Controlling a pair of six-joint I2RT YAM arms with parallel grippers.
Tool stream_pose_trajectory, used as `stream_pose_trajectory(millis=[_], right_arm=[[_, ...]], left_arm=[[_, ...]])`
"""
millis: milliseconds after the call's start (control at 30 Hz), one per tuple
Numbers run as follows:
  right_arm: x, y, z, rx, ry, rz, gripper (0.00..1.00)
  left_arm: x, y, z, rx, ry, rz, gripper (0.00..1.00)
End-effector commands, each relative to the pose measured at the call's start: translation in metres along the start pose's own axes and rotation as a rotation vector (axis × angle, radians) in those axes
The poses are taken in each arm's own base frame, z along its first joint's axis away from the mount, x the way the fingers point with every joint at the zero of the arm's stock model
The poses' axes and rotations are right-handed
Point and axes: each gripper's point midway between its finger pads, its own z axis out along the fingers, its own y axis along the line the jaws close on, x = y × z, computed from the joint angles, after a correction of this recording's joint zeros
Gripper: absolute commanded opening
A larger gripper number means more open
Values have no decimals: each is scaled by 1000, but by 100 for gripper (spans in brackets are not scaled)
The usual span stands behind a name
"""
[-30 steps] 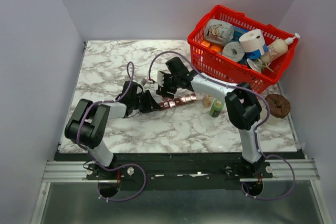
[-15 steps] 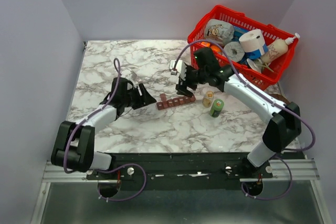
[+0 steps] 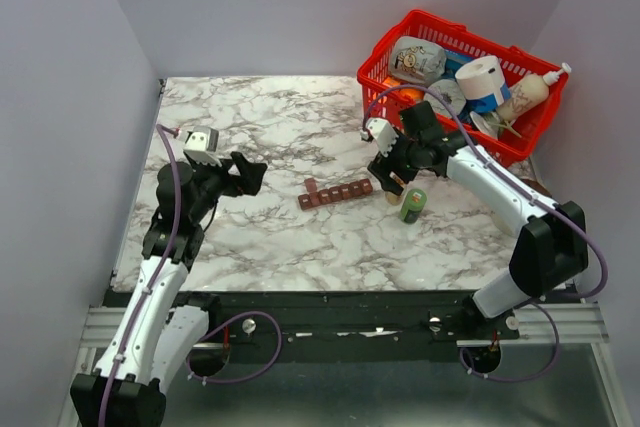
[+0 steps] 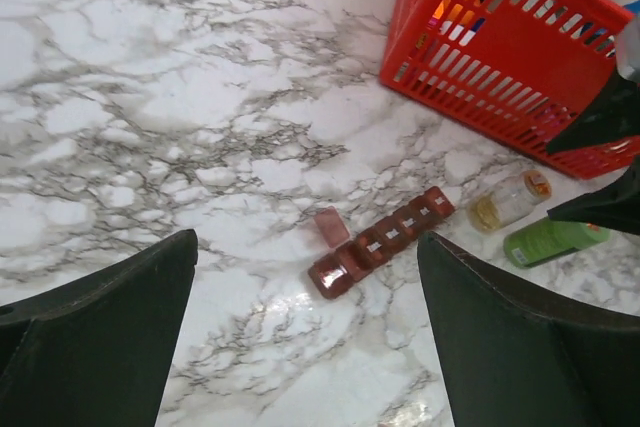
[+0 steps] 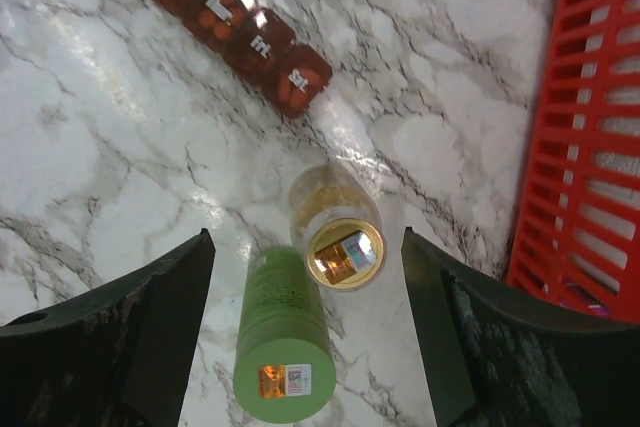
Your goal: Sort the pills into containers
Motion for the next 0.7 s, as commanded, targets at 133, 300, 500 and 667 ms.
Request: stream_pose_trajectory(millis=[133, 300, 500, 667], right_arm=[[49, -23, 18, 116, 230, 109, 84], [55, -24, 22, 94, 261, 134, 80], [59, -12, 23, 38, 270, 141, 66], [56, -11, 26, 20, 257, 136, 59]], left_arm=[[39, 23, -19, -43, 69, 186, 99], [33, 21, -21, -39, 49, 213, 99], [34, 10, -18, 32, 55, 216, 99], [39, -6, -16, 130, 60, 203, 99]])
